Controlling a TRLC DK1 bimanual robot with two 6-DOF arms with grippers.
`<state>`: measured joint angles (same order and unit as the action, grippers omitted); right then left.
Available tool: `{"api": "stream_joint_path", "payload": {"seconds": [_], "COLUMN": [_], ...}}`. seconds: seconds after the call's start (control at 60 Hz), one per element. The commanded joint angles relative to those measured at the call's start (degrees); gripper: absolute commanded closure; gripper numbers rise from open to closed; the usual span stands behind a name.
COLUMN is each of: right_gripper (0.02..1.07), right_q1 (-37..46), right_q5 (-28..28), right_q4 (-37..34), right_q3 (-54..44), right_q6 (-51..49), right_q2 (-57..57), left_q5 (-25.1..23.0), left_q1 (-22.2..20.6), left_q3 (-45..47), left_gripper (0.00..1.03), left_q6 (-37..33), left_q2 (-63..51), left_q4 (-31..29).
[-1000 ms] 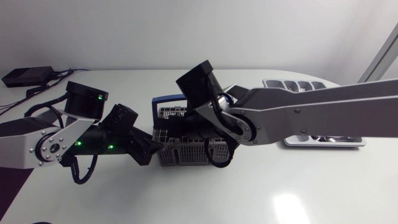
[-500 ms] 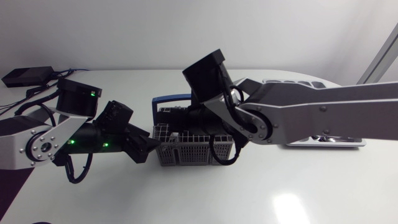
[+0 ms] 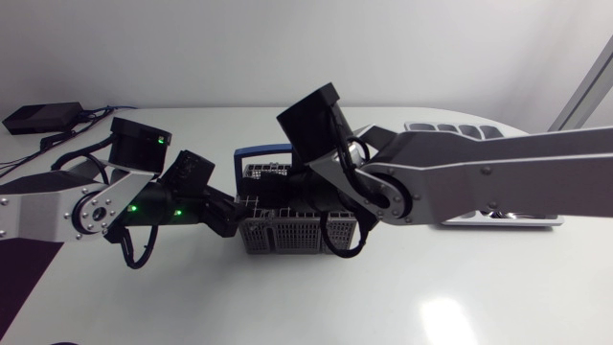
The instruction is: Unload the cutlery basket into the drawer organizer.
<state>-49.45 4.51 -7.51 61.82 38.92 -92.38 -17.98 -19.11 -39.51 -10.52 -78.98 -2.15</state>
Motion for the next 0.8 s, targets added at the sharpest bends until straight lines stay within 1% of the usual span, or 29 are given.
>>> {"api": "stream_joint_path", "payload": {"seconds": [0.0,0.25,0.35,0.433,0.783], "right_gripper": [0.62,0.62,0.62,0.62,0.62], "right_q1": [-0.5,-0.3,-0.1,-0.1,0.0], "right_q5": [0.0,-0.6,-0.1,0.1,1.1], "right_q4": [-0.7,-0.9,-1.0,-2.5,-2.6], "right_q3": [1.2,2.5,3.0,4.3,4.6], "right_q6": [-0.6,0.2,1.9,3.4,6.3], "right_q2": [-1.8,-4.1,-4.5,-5.8,-7.0], "left_q5": [0.8,0.8,0.8,0.8,0.8], "left_q1": [0.8,0.9,0.9,0.9,0.9], "left_q3": [-0.5,0.7,0.8,0.8,1.2], "left_gripper": [0.38,0.38,0.38,0.38,0.38], "left_q6": [0.1,0.2,0.2,0.2,0.1], "left_q2": [-1.1,2.5,2.6,2.6,3.3], "left_q4": [-0.3,-0.7,-0.7,-0.8,-0.9]}}
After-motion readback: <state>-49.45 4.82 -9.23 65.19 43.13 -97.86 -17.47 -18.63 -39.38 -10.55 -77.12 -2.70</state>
